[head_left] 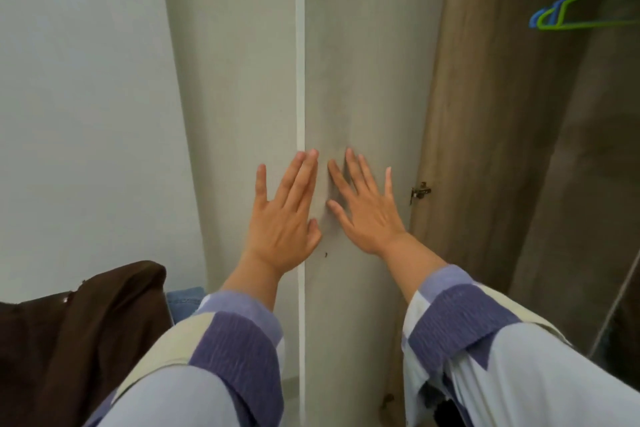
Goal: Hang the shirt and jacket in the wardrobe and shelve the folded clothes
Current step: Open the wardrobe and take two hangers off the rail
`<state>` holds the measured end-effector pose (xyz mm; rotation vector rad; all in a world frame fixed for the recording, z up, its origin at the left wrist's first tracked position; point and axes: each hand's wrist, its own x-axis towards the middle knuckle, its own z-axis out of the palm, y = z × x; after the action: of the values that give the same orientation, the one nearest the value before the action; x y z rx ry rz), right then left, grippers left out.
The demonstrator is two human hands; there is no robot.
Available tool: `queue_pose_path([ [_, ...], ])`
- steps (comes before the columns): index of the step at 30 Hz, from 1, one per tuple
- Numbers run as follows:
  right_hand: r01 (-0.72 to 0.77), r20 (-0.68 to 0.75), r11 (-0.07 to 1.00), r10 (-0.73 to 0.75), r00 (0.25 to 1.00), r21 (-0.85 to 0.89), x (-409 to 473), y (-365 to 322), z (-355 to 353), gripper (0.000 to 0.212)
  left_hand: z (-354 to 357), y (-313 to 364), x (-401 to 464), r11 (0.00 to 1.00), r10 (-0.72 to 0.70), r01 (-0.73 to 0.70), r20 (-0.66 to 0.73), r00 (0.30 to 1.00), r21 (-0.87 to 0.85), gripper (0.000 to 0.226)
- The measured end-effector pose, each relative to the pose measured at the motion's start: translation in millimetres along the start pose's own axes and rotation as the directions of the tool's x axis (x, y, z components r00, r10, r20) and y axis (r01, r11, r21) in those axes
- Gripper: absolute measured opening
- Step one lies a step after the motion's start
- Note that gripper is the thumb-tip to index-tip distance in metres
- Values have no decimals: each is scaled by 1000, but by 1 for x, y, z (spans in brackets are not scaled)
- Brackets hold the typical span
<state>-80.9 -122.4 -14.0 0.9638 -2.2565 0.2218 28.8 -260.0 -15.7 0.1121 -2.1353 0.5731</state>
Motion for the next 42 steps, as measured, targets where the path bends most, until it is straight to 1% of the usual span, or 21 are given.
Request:
queue_pose_path([
  [2, 21, -7, 1000, -21, 1000, 5, 15, -4, 15, 65, 17, -1, 5, 998, -25, 23, 34, 999, 61, 85],
  [6, 62, -24, 997, -63, 998, -37, 46, -8, 43, 62, 51, -7, 15, 984, -151, 141, 95, 984, 109, 84],
  [9, 71, -24, 995, -73, 997, -68, 70, -7, 62, 61, 80, -24, 26, 975, -210, 199, 114, 971, 104, 85],
  [12, 26, -8, 997, -26, 1000, -75, 92, -1, 82, 63, 104, -41, 39, 969, -246, 238, 141, 959, 72, 87],
  [18, -24, 11, 993, 26, 1000, -119, 128, 13, 116, 64, 157, -58, 67, 960, -278, 281, 192, 941, 12, 90],
  [23, -50, 35, 991, 54, 998, -122, 154, 27, 139, 63, 200, -69, 89, 962, -249, 272, 299, 921, -36, 90],
  [26, -62, 80, 990, 72, 994, -123, 171, 30, 148, 63, 221, -77, 104, 966, -228, 257, 339, 913, -41, 90],
  [28, -75, 73, 991, 83, 994, -113, 179, 30, 155, 63, 234, -82, 110, 971, -203, 235, 354, 913, -50, 93],
  [33, -76, -15, 987, 75, 997, -139, 180, 31, 170, 68, 249, -86, 107, 969, -178, 224, 329, 927, -105, 100],
  [38, -65, 41, 992, 69, 997, -108, 179, 30, 160, 67, 245, -81, 108, 961, -196, 247, 323, 926, -123, 96],
  [40, -42, 73, 993, 50, 996, -112, 178, 33, 151, 68, 241, -74, 110, 945, -232, 293, 329, 915, -148, 91],
  [42, 4, 80, 988, 8, 997, -157, 174, 39, 143, 72, 234, -66, 115, 927, -278, 338, 304, 911, -165, 85],
])
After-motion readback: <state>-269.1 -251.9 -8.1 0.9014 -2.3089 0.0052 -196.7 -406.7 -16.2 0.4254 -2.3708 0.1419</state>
